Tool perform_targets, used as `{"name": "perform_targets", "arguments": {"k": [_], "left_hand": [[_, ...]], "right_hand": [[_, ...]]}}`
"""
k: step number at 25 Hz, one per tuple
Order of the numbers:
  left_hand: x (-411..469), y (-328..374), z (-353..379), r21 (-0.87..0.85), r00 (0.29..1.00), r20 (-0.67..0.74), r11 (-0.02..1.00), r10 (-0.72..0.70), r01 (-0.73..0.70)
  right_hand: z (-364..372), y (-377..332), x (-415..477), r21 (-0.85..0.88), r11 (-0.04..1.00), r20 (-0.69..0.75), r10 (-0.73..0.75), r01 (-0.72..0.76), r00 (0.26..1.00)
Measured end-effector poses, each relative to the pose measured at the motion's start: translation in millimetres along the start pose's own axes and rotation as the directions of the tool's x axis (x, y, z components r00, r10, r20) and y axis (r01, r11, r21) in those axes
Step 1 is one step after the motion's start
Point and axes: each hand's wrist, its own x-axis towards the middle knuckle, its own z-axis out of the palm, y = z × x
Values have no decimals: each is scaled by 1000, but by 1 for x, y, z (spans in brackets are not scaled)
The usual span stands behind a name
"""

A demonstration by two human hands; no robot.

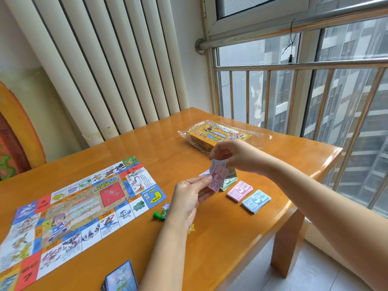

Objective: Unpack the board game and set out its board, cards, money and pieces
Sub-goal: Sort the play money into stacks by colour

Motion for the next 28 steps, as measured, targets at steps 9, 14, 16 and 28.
{"name": "perform_targets", "arguments": {"k": [9,14,16,28], "left_hand": [[5,-5,1,-204,985,-170,979,-30,-5],[12,-7,-5,-338,961,-159,927,-227,162],[12,-8,-4,-339,953,-127,915,-276,220],[13,-14,2,-343,954,-82,907,-289,246]], "right_hand": [[8,22,-1,428,880,-111,276,-205,955],[0,42,4,225,934,-138,312,-277,940],[1,48,4,206,923,-95,350,-326,932],[12,63,7,190,878,-91,462,-440,882]]}}
